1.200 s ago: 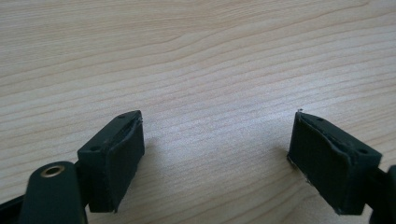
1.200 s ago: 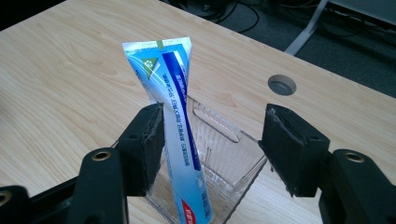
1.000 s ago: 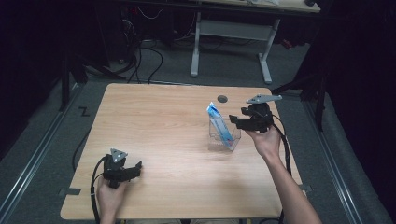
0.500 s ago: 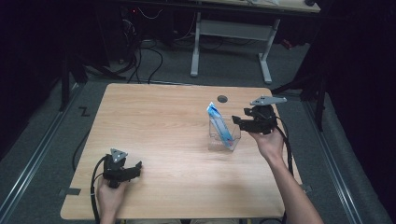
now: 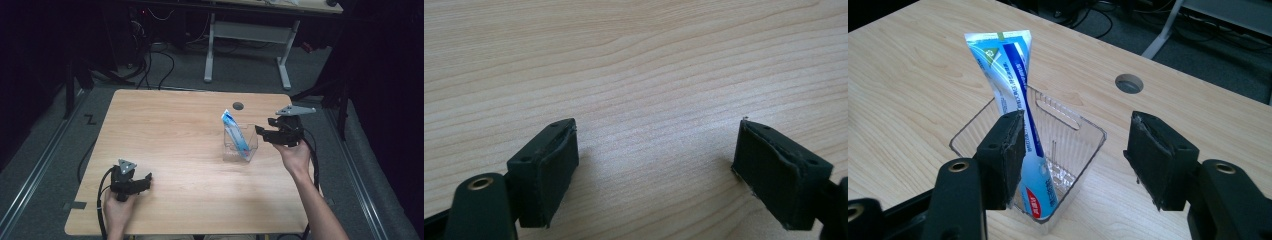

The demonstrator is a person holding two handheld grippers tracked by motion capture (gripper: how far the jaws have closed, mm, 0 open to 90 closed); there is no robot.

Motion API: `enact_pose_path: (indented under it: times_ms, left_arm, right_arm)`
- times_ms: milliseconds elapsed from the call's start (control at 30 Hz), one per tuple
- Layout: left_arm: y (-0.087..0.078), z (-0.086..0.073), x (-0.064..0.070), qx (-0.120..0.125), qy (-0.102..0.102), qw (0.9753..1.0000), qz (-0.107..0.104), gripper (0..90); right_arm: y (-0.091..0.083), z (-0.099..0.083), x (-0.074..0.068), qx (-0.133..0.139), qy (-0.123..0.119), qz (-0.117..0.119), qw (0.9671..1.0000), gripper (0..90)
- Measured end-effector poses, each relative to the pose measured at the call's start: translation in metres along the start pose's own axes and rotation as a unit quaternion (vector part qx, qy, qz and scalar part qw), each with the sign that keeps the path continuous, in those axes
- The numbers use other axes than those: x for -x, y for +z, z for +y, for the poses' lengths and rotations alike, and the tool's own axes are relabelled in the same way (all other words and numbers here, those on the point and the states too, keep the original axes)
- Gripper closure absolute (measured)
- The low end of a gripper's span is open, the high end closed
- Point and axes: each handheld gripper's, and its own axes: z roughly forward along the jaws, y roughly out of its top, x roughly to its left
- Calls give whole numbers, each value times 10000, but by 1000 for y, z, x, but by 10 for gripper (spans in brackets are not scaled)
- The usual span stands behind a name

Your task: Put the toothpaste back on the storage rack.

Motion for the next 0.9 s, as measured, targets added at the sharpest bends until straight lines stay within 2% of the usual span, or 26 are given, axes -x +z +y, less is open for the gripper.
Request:
enact_pose_path:
  times_ms: [333, 900]
  left_arm:
    - [0, 0, 0, 0, -1, 10000, 0, 182]
    - [0, 0, 0, 0, 1, 10000, 2, 182]
  right_arm:
    - [-11, -5, 6, 115, 92, -67, 9999, 407]
    - [-19, -26, 22, 86, 408, -141, 9990, 408]
